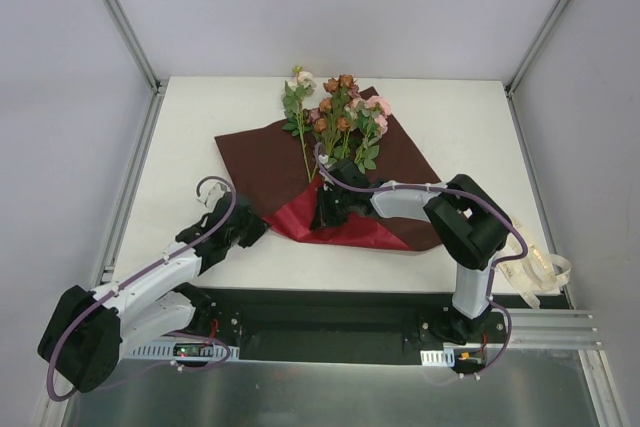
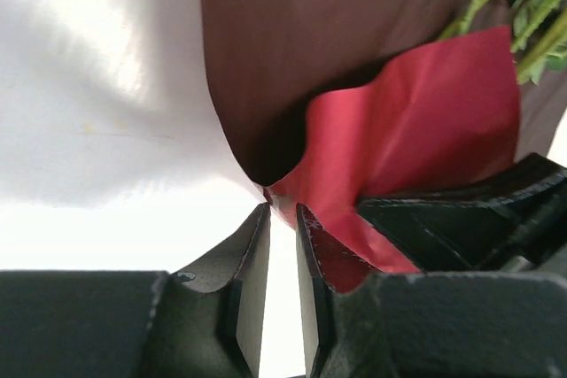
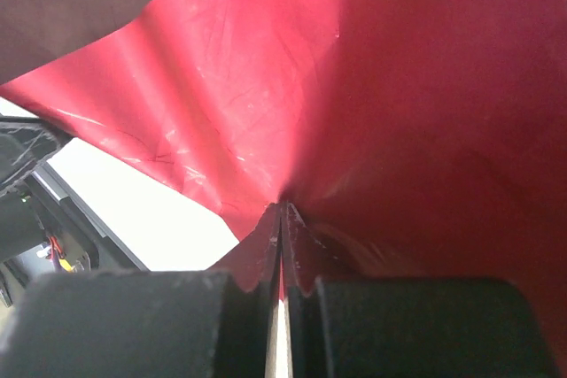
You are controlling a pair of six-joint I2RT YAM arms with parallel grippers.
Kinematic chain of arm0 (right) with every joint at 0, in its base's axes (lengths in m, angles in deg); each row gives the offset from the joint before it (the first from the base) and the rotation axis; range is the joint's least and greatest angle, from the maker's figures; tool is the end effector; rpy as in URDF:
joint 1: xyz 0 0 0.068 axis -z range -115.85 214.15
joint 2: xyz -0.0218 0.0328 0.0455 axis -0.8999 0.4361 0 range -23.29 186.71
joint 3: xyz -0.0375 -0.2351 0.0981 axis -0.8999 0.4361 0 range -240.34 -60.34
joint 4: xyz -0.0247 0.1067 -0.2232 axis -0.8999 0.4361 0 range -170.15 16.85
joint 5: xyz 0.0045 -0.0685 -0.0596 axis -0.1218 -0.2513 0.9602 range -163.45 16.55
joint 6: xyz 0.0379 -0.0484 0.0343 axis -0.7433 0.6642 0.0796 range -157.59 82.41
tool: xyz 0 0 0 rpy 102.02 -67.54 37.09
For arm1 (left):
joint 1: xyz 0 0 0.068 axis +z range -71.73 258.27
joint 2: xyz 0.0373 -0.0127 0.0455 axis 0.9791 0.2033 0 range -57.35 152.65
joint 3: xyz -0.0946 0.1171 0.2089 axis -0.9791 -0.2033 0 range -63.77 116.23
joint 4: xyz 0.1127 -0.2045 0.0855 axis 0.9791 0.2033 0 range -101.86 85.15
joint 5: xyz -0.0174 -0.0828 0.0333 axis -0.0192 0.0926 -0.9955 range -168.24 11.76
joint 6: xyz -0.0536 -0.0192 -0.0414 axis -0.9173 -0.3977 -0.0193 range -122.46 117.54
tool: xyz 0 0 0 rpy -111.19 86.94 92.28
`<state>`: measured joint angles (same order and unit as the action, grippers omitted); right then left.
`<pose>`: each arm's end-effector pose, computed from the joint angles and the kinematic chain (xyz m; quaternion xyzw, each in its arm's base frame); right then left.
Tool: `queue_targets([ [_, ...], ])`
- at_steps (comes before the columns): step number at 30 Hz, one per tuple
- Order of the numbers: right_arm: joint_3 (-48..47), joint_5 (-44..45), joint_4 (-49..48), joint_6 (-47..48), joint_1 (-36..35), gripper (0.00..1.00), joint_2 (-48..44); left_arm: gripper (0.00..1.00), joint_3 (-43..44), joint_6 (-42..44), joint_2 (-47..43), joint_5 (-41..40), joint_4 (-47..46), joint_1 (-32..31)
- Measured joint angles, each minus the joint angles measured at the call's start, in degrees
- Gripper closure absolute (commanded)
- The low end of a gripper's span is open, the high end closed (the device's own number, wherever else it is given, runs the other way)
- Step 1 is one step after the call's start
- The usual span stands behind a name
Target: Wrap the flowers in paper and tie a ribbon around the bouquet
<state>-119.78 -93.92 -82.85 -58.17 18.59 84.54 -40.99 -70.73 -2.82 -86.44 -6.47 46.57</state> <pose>0.2544 0.2881 0.1251 -0.2625 0.8754 0.3404 0.2212 0.1820 -0.1027 0.1658 -0.3104 0.8381 -0.2989 0.3346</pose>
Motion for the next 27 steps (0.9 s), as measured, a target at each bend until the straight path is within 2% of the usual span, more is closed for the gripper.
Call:
queue_targets([
  [1,0.00,0.00,0.00,0.00,0.00,0.99,0.00,0.81,-0.55,-0.28,0.00,0.00,0.26,0.37],
  [4,0.00,-0.02,0.00,0.00,0.00,0.99,0.00,0.67,-1.66,-0.90,-0.09,0.04,0.90,1.49],
  [5,0.00,-0.02,0.00,0.00,0.00,0.99,0.00,0.60,-2.05,-1.22,-0.24,0.04,0.96,1.88],
  [12,0.00,-0.13,0.00,0.02,0.00,0.99,0.00,0.54,-3.78,-2.16,-0.33,0.87,0.94,5.73],
  [17,0.00,-0.35,0.00,0.02,0.00,0.99,0.00,0.57,-5.27,-2.05,0.22,1.73,-2.27,7.08],
  [22,0.00,-0.44,0.02,0.04,0.00,0.99,0.00,0.63,-9.68,-1.84,0.83,3.19,-11.76,7.80],
  [25,0.00,-0.44,0.02,0.04,0.00,0.99,0.00,0.67,-11.96,-1.79,1.49,3.72,-17.57,7.80],
  [27,0.00,-0.44,0.02,0.04,0.00,0.99,0.00,0.75,-13.53,-1.79,1.42,3.78,-20.63,7.80],
])
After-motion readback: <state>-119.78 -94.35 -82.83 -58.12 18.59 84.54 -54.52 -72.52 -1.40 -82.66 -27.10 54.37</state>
